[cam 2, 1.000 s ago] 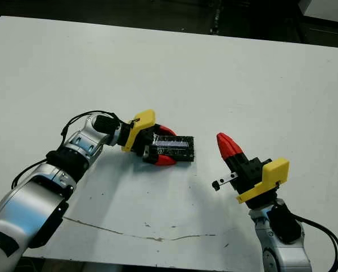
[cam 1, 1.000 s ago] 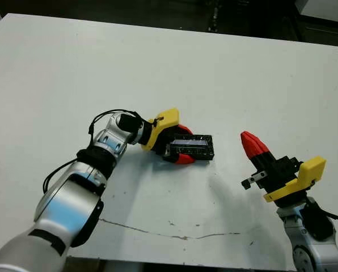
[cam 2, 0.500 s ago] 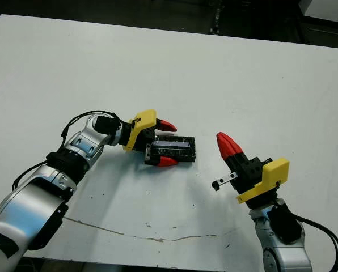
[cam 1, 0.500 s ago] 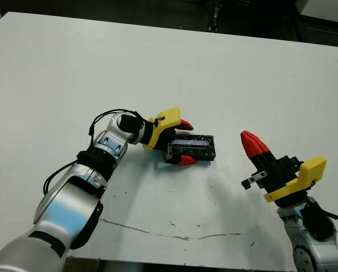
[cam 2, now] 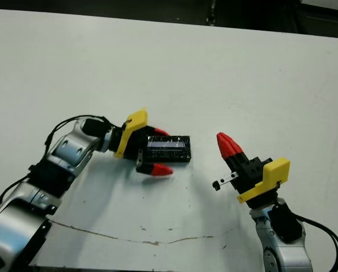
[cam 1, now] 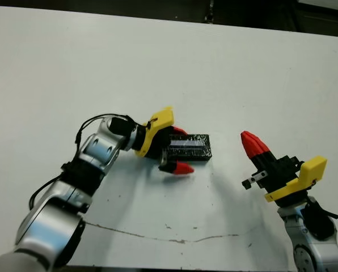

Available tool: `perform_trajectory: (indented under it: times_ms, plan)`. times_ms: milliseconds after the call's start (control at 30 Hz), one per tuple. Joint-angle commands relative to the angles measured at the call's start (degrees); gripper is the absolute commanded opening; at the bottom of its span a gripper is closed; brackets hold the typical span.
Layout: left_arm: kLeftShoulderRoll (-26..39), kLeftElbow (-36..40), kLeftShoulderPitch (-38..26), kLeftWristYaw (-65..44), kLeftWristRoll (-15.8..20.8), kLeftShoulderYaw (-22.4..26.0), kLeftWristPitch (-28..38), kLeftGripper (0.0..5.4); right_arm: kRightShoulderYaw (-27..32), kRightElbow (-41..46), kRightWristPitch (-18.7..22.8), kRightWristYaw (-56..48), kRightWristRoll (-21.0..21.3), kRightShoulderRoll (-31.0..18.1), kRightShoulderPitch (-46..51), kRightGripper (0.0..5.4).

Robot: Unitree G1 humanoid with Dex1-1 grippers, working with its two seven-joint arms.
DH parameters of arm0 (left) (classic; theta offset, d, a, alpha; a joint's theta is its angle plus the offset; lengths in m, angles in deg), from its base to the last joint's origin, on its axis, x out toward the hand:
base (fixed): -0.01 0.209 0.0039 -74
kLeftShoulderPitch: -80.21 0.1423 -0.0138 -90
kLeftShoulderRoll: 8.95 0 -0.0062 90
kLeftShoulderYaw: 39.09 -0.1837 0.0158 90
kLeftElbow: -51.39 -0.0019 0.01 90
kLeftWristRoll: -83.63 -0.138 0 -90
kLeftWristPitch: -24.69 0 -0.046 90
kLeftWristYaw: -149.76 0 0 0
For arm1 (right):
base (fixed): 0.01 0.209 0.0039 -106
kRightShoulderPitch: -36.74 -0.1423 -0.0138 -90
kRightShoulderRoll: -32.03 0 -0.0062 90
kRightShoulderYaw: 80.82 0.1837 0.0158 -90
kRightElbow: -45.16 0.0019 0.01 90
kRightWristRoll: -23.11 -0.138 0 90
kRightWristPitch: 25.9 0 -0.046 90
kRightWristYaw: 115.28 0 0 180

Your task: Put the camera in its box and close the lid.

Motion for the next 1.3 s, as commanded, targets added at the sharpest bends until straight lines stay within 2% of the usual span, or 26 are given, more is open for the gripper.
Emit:
perform_trajectory:
  times_ms: [33,200,400,500,700,833,933,1000,1100,1300]
  plan:
    - [3.7,5.0,2.1,-1.3,2.5,1.6,-0.1,5.39,0.2,-0.7,-0.7,-0.4,-0.1,-0.3,0.3,0.00]
    - [8.6,5.6,2.2,-0.5,4.2,5.0,-0.3,5.39,0.2,-0.8,-1.0,-0.3,0.1,-0.3,0.2,0.00]
    - [13.9,5.3,3.9,3.5,3.6,9.0,1.1,5.39,0.2,-0.5,-0.8,-0.2,0.1,-0.5,0.3,0.00]
    - [16.5,4.7,5.1,5.0,2.8,10.5,3.9,5.39,0.2,-0.4,-0.7,-0.2,0.0,-0.5,0.3,0.00]
    - [19.3,4.9,8.1,8.6,3.8,14.8,6.4,5.39,0.4,-0.2,-0.2,-0.3,-0.3,-0.8,0.4,0.00]
    - [14.9,13.7,12.9,17.8,9.4,21.2,1.7,5.39,0.4,-0.3,0.1,-0.6,-0.9,-0.8,0.3,0.00]
    - [8.0,22.5,17.4,27.9,14.3,25.0,-0.6,5.12,0.4,-0.4,-0.2,-0.5,-0.8,-0.5,0.3,0.00]
    - [2.5,28.2,20.4,34.0,16.8,25.6,0.0,4.79,0.4,-0.3,-0.5,-0.1,0.1,-0.7,0.3,0.00]
    - [-2.7,35.0,23.5,38.8,19.8,23.8,-0.2,4.38,0.6,-0.5,-0.7,-0.1,0.0,-0.6,0.3,0.00]
    - [-8.0,45.6,25.7,47.8,21.3,15.8,-5.2,3.42,1.1,-0.4,-0.7,0.6,0.1,-0.4,0.4,0.00]
